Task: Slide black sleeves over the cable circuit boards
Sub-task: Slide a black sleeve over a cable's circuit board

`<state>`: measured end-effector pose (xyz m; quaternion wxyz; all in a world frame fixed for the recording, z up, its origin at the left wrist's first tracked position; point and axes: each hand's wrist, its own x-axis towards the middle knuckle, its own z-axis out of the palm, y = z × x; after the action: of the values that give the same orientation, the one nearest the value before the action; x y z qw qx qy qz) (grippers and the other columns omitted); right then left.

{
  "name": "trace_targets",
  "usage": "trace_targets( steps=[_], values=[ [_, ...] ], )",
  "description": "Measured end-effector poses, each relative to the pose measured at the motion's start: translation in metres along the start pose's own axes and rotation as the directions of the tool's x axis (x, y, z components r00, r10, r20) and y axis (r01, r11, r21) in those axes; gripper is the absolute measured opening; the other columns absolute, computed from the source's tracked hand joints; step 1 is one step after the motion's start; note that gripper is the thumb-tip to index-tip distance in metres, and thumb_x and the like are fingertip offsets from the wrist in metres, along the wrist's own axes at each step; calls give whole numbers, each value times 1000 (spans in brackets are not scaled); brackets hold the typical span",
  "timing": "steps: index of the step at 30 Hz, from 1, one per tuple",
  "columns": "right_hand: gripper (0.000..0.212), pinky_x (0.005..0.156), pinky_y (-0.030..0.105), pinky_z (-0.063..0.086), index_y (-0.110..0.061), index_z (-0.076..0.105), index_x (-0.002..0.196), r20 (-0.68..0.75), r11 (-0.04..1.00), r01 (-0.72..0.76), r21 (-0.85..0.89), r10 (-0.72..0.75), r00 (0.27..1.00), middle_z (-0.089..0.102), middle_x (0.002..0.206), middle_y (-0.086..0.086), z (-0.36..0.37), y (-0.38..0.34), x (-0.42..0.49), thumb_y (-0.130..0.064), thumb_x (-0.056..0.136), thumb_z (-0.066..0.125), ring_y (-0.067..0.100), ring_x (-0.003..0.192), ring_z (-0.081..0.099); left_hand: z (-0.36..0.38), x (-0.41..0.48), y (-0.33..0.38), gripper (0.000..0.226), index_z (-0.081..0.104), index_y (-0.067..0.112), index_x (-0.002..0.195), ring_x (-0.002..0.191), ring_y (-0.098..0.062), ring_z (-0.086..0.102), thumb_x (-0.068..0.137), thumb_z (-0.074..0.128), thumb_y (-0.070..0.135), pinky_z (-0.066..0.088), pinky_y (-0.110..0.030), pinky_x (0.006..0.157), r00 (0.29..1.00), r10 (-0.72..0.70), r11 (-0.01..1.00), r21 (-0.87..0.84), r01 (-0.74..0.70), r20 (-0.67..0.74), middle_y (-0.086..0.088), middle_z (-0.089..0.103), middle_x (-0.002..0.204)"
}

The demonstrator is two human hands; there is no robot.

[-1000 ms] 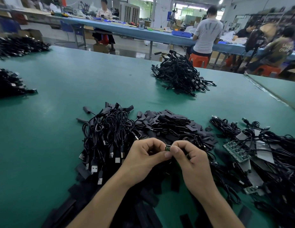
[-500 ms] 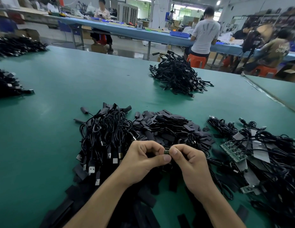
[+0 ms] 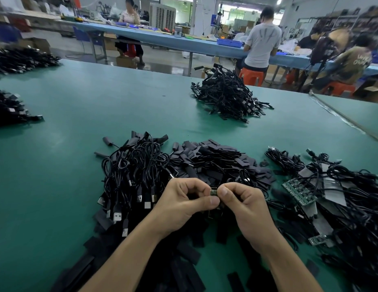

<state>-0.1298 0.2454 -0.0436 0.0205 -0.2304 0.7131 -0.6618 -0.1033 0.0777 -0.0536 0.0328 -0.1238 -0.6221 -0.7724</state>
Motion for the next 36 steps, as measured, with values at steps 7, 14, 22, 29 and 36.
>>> trace_targets(
  steps=[7, 14, 22, 29, 36],
  values=[
    [19, 65, 21, 51, -14, 76, 79, 23, 992, -79, 103, 77, 997, 71, 73, 2, -1, 1, 0, -25, 87, 63, 10, 70, 64, 1, 1, 0, 14, 69, 2, 74, 62, -12, 56, 73, 81, 7, 48, -21, 64, 1000, 2, 1000, 18, -2, 1, -4, 62, 66],
    [19, 68, 24, 53, -15, 77, 82, 32, 980, -124, 155, 120, 992, 72, 77, 4, -1, 0, 1, -29, 87, 65, 14, 73, 65, 2, 0, 0, 13, 70, 8, 72, 65, -18, 53, 74, 82, 6, 47, -23, 64, 1000, 0, 1000, 18, 1, -14, -7, 61, 67],
    [19, 63, 18, 50, -16, 75, 77, -66, 998, -55, 43, 58, 996, 71, 72, 0, 4, -2, 0, -32, 83, 66, 7, 67, 62, 3, 0, 2, 11, 69, 14, 73, 61, -9, 52, 74, 79, 16, 44, -18, 60, 998, 16, 995, 104, -11, -55, 4, 61, 65],
    [24, 67, 19, 52, -31, 71, 86, -75, 962, 79, -263, -102, 992, 72, 79, -12, -3, -3, -1, -7, 86, 74, 8, 72, 67, 2, 1, -3, 10, 70, 7, 85, 67, -6, 59, 80, 76, 14, 49, -17, 64, 992, 69, 985, 162, -51, -107, 6, 66, 71],
    [25, 57, 18, 49, -30, 69, 81, -68, 947, 26, -320, -50, 996, 69, 72, -9, -4, -3, -3, -6, 83, 73, 4, 61, 61, 1, -1, -7, 18, 77, 14, 88, 72, -7, 69, 85, 73, -4, 54, -19, 69, 985, 95, 966, 254, -56, -146, 1, 75, 78]
  ],
)
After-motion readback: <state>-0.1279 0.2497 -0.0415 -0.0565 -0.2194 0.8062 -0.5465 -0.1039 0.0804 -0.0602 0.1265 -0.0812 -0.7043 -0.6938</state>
